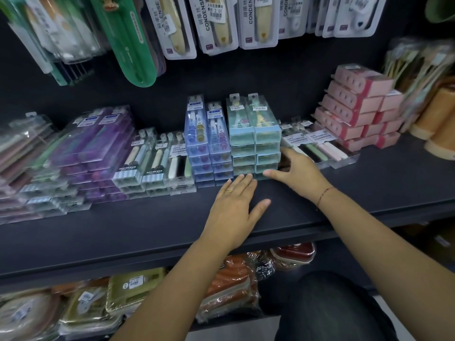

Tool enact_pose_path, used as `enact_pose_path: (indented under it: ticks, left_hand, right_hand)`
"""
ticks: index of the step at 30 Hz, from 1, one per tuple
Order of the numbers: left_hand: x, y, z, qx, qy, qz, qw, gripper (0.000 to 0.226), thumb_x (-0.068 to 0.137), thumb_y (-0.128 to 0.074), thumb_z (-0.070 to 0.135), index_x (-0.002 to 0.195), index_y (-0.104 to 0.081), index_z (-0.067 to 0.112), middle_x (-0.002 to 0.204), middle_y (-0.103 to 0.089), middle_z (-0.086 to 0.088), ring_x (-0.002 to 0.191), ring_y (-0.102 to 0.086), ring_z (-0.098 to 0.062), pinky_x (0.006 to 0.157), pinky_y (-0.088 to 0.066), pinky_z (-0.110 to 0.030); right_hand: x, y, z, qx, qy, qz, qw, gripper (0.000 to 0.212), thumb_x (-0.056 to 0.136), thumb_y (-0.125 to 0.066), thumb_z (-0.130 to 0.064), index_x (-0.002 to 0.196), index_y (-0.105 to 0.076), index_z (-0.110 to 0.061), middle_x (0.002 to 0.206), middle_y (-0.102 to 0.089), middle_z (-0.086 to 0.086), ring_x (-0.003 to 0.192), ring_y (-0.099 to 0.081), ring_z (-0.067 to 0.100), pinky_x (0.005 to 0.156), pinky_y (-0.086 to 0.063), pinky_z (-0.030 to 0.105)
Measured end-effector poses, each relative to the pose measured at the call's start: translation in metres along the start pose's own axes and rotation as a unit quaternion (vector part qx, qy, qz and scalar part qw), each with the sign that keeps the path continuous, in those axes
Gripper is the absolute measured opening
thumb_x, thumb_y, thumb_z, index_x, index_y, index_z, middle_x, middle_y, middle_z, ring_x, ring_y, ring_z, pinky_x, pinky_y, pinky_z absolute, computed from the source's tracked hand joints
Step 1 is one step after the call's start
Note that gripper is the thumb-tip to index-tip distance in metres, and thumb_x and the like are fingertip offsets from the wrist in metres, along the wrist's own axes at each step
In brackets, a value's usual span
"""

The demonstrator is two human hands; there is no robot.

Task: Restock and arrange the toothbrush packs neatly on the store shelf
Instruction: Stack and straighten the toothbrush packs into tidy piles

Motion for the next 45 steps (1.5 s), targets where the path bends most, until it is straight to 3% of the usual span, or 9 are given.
enact_pose_path:
  ticks: [4,9,16,23,28,32,36,40,45]
  left_hand:
    - [-0.001,0.001,0.0,-0.004,-0.009,0.009,1.0,0.086,0.087,-0.002,0.067,0.155,-0.023,0.019,0.163,-0.017,0.003,0.15,-0.007,-0.01,0.118,0.008,-0.022]
    - [0.001,-0.001,0.002,0.01,-0.019,-0.015,1.0,0.087,0.087,-0.003,0.072,0.156,-0.016,0.021,0.164,-0.008,0.006,0.15,0.003,-0.009,0.118,0.01,-0.025]
    - [0.001,-0.002,0.001,0.024,-0.013,-0.027,0.999,0.083,0.088,-0.006,0.068,0.156,-0.013,0.022,0.164,-0.004,0.008,0.15,0.003,-0.01,0.119,0.007,-0.03]
    - [0.001,0.0,0.003,0.026,-0.02,-0.026,0.999,0.08,0.089,-0.004,0.065,0.156,-0.017,0.024,0.164,-0.008,0.01,0.15,0.003,-0.01,0.12,0.008,-0.032]
    - [0.002,-0.003,0.003,0.04,-0.017,-0.038,0.998,0.079,0.09,-0.005,0.066,0.156,-0.013,0.024,0.164,-0.004,0.01,0.15,0.006,-0.01,0.121,0.007,-0.034]
    - [0.001,-0.001,0.004,0.039,-0.028,-0.029,0.998,0.081,0.088,-0.004,0.067,0.156,-0.012,0.024,0.164,-0.004,0.01,0.15,0.005,-0.01,0.12,0.01,-0.03]
    - [0.006,-0.001,0.026,-0.003,-0.054,-0.036,0.998,0.086,0.084,-0.007,0.07,0.156,-0.011,0.024,0.164,-0.002,0.009,0.15,0.005,-0.008,0.117,0.012,-0.024]
    - [0.035,-0.015,0.07,-0.044,-0.086,-0.063,0.993,0.082,0.09,-0.017,0.065,0.157,-0.011,0.019,0.165,-0.002,0.003,0.15,0.004,-0.011,0.117,0.01,-0.024]
    - [0.086,-0.031,0.1,-0.022,-0.06,-0.079,0.995,0.076,0.101,-0.028,0.057,0.157,-0.003,0.013,0.165,0.004,-0.002,0.15,0.008,-0.014,0.119,0.009,-0.031]
  right_hand:
    - [-0.001,0.004,-0.006,0.1,0.014,-0.012,0.995,0.066,0.083,-0.076,-0.016,0.139,-0.044,-0.03,0.125,-0.059,-0.018,0.114,-0.057,-0.006,0.102,-0.046,0.023]
    - [0.004,0.003,-0.002,0.043,0.006,0.026,0.999,0.067,0.081,-0.078,-0.027,0.141,-0.048,-0.021,0.13,-0.062,-0.006,0.118,-0.059,0.009,0.105,-0.046,0.038]
    - [0.002,0.003,-0.009,-0.013,0.018,0.044,0.999,0.064,0.082,-0.077,-0.026,0.14,-0.049,-0.018,0.126,-0.064,-0.004,0.108,-0.055,0.002,0.095,-0.041,0.018]
    - [0.003,0.004,-0.014,-0.041,0.019,0.051,0.998,0.061,0.082,-0.076,-0.027,0.137,-0.051,-0.018,0.123,-0.066,-0.003,0.103,-0.056,0.003,0.093,-0.044,0.02]
    - [0.002,0.003,-0.015,-0.065,0.015,0.041,0.997,0.065,0.083,-0.076,-0.031,0.14,-0.048,-0.017,0.128,-0.063,-0.001,0.113,-0.058,0.011,0.089,-0.039,0.016]
    - [-0.01,0.03,-0.003,-0.017,0.007,0.091,0.996,0.067,0.085,-0.07,-0.042,0.142,-0.048,-0.015,0.138,-0.056,0.002,0.123,-0.054,0.015,0.105,-0.043,0.031]
    - [-0.03,0.077,0.04,-0.106,-0.066,0.192,0.973,0.052,0.09,-0.065,-0.039,0.134,-0.056,-0.014,0.139,-0.051,0.011,0.13,-0.042,0.029,0.112,-0.032,0.045]
    - [-0.037,0.091,0.076,-0.137,-0.145,0.15,0.968,0.058,0.084,-0.074,-0.031,0.136,-0.054,-0.015,0.136,-0.046,0.017,0.128,-0.044,0.034,0.111,-0.034,0.044]
    - [-0.028,0.092,0.076,-0.145,-0.133,0.147,0.969,0.063,0.08,-0.078,-0.033,0.136,-0.055,-0.017,0.13,-0.059,0.011,0.12,-0.054,0.03,0.103,-0.043,0.045]
Point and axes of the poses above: each hand's wrist, its own x-axis towards the middle knuckle, its own y-axis out of the back of the hand, z = x × y, the point moved 3 cm from there along x, towards the middle knuckle
